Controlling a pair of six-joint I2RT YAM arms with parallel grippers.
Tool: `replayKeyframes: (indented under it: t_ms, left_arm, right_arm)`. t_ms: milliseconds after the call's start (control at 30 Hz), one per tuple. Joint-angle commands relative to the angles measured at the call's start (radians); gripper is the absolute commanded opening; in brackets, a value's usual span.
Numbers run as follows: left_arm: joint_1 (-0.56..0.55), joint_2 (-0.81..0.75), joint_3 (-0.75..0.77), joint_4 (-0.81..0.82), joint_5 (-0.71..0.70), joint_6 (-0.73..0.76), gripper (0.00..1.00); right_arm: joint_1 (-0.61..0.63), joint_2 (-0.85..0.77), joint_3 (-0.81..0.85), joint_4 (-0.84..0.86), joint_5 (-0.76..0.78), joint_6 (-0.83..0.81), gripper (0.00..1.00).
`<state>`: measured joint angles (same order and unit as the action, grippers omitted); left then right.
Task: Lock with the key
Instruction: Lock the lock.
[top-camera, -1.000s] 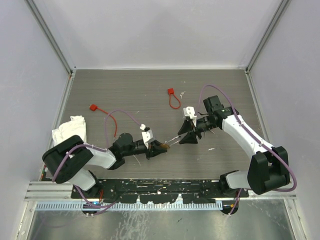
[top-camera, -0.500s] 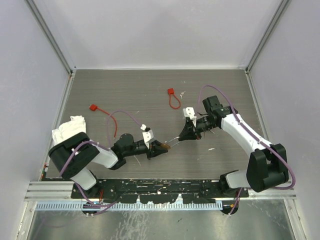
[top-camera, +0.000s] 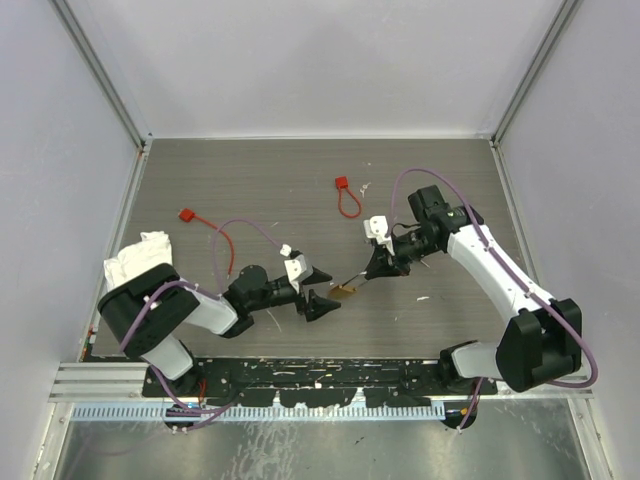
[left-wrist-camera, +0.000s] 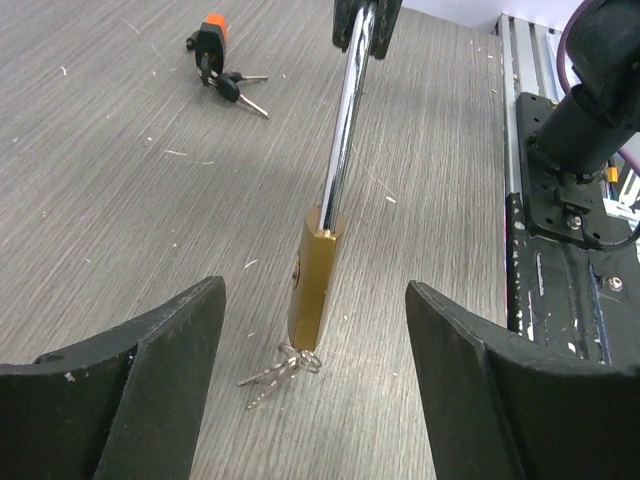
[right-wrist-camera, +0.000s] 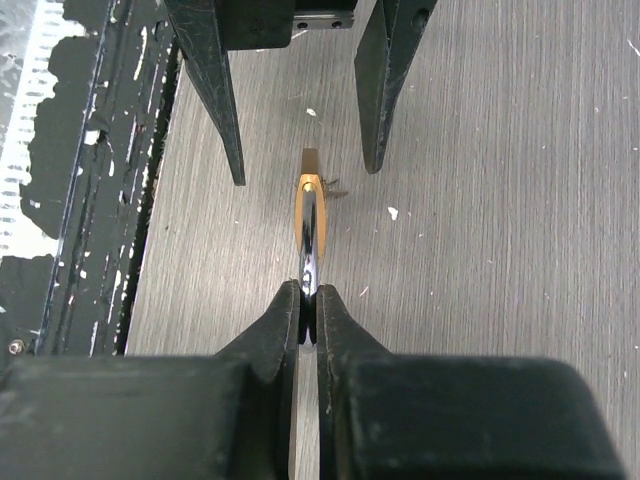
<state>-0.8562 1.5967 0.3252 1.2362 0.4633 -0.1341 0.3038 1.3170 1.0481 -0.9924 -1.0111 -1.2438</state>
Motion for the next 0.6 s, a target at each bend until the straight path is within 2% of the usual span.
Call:
replayKeyframes:
  t_ms: [0,267,500,567]
  left_arm:
    - [-0.004,-0.024,0.046,-0.010,0.011,0.028,0.74]
    - [-0.024,0.052,0.100,-0.010,0.015,0.032,0.68]
    - [-0.036,0.084,0.141,-0.078,0.030,0.028,0.49]
    - [-0.038,0.085,0.143,-0.089,0.032,0.032,0.47]
  right_arm:
    - [0.007,-0.041,0.066,-0.034,-0.032,-0.030,0.01]
    - [0.041,-0.002,0.069,-0.046,-0.032,-0.042,0.01]
    - [0.049,0.004,0.063,-0.024,-0.011,-0.023,0.01]
    - [0.049,0.005,0.061,-0.020,-0.003,-0.022,0.01]
